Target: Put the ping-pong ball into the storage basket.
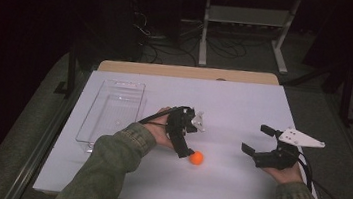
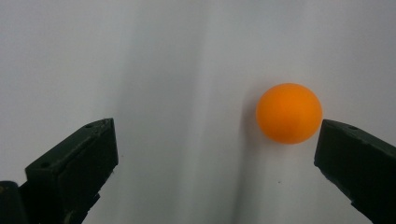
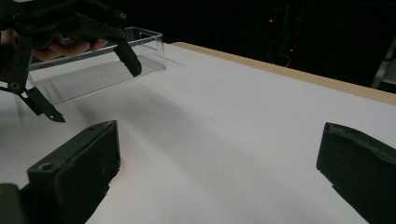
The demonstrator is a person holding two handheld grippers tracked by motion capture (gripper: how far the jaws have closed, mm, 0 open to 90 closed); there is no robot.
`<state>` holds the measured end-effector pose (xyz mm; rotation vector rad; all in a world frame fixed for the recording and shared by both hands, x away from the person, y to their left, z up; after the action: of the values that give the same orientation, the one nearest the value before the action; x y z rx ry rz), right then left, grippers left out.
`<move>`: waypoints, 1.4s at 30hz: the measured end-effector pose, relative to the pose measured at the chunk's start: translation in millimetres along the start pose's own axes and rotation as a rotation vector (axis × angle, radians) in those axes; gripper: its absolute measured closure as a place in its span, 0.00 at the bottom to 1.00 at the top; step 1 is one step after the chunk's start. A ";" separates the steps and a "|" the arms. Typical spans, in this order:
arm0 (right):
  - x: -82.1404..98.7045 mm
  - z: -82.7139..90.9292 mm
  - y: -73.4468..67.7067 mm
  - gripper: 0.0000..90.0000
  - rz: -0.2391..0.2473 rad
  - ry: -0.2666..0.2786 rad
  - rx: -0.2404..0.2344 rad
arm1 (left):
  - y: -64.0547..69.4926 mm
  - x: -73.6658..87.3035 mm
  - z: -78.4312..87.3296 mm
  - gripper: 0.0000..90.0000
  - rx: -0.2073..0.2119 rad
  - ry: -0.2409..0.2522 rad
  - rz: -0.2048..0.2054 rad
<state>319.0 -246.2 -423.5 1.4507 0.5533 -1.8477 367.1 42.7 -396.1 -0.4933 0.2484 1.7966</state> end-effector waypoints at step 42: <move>-0.6 -0.2 -1.5 0.00 0.022 -0.004 -0.003 | 11.4 2.5 -34.4 0.08 0.083 -0.136 -0.086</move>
<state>318.1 -244.9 -423.1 1.4457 0.5359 -1.8310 362.6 27.4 -428.7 -0.3173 0.2034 1.7209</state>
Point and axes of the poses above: each handheld gripper's, and its own axes: z roughly backward along the jaws, x roughly out of its underside, y roughly to its right, the point moved 2 cm from there along -z, roughly forward along the jaws, and after that the axes turned 11 degrees about z, right-handed, at the moved point
